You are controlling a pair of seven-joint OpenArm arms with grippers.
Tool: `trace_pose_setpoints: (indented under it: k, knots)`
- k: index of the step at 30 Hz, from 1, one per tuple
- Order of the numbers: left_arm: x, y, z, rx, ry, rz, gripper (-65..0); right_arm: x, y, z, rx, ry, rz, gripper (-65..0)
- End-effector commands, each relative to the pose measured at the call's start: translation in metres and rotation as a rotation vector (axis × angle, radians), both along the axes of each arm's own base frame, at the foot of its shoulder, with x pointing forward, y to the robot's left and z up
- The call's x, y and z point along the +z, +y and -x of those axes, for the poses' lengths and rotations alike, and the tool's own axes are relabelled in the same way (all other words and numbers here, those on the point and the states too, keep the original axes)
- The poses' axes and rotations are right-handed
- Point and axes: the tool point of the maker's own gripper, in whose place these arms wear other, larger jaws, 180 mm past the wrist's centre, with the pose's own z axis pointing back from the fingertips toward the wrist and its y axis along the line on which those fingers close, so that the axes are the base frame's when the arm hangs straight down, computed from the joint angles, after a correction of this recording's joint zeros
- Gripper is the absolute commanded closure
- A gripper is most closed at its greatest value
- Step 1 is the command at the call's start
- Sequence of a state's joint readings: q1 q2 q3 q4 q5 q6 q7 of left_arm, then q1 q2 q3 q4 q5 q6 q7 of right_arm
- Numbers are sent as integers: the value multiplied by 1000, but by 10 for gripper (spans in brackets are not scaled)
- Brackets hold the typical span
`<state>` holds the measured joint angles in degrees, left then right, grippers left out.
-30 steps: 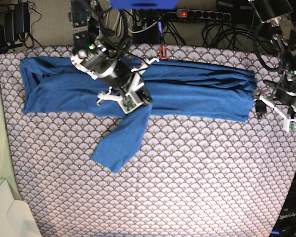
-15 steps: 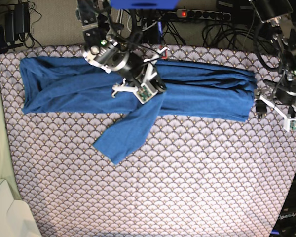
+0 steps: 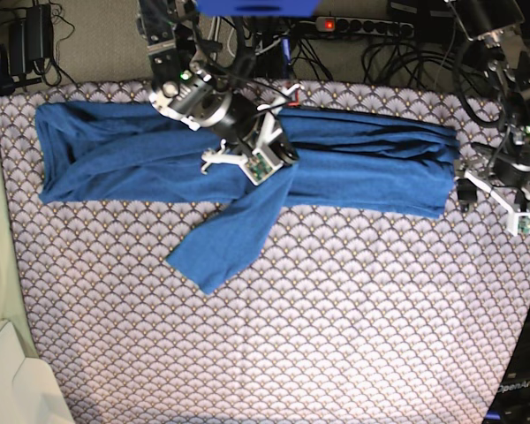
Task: Fold the T-shirt properly
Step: 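Move the left gripper to the sleeve and take it from the right gripper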
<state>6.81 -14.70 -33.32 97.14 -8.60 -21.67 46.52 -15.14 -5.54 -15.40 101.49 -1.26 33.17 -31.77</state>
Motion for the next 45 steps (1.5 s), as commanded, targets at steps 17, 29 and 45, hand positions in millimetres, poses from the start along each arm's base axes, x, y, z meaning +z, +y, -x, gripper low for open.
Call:
trace_pose_setpoints:
  k: [17,29,45]
  knots:
    - [43,-5,-16,-36,-120,-48,-621,28,0,-1,-17,-68,-54,-331]
    - [98,-236,-98,-564,-257,62,-621,33,-121,-26,-273,-87,163,-335]
    - [-45,-419,-98,-953,45,-92,-621,31,-266,-15,-601,-66,341,-336]
